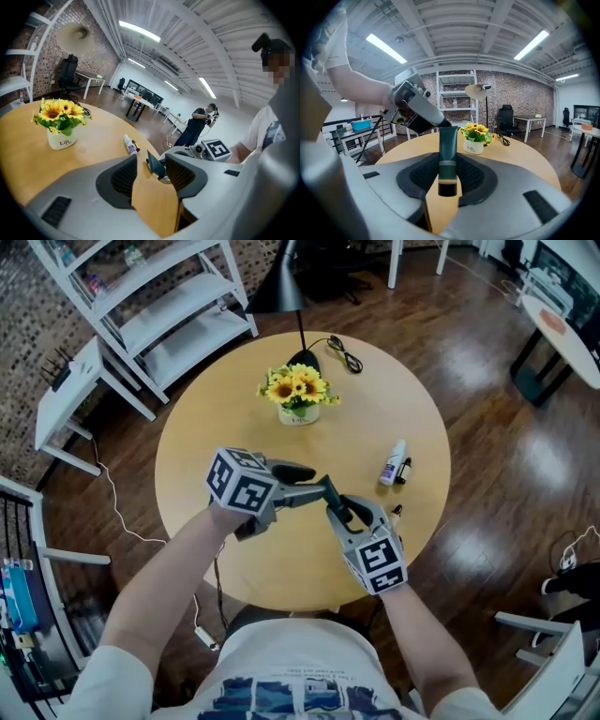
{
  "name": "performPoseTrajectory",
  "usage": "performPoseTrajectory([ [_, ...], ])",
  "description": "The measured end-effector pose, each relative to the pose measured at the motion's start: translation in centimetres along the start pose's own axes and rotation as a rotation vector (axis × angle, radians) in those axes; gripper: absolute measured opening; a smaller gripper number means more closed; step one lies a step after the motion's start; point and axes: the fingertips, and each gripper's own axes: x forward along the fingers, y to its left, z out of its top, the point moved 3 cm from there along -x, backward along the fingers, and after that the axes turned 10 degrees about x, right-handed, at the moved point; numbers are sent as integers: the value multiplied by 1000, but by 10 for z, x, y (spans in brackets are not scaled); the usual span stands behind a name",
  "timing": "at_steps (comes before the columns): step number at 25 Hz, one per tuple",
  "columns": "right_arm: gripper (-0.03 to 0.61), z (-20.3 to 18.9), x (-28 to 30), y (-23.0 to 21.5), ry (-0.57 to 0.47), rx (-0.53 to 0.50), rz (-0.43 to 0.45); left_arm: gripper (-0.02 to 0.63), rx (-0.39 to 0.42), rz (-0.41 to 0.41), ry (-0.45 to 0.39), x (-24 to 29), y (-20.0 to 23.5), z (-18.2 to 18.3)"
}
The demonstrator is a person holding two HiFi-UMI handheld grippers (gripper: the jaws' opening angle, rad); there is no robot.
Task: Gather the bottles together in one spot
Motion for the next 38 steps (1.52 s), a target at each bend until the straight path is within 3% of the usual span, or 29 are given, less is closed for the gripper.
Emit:
performPoseTrajectory([
  [4,135,4,-7,-1,-20,-23,5,164,-19,-44,20,13,-4,6],
  [5,135,4,-7,-2,-24,-27,4,149,-22,-51,24,16,-5,6],
  [6,135,4,-8,-2,-28,-30,3,79,-25,-57,28,18,-5,7],
  [9,135,3,-8,-5,-34,-37,-3,60,-13,-68,43,22,-6,9],
  [14,137,-5,-5,-5,-20,-41,12,44,65,-70,106,24,-11,7],
  [19,145,-12,2,-3,7,-3,27,37,209,-58,171,19,-20,5],
  [21,185,-15,4,-6,17,7,16,37,266,-35,198,14,-16,4],
  [27,186,-27,1,-16,46,66,-30,37,384,102,268,-16,31,-6],
  [32,186,-36,-11,-15,82,91,-72,37,387,251,289,-41,95,-20],
  [38,186,-43,-32,-8,97,166,-163,37,384,322,308,-50,151,-31],
])
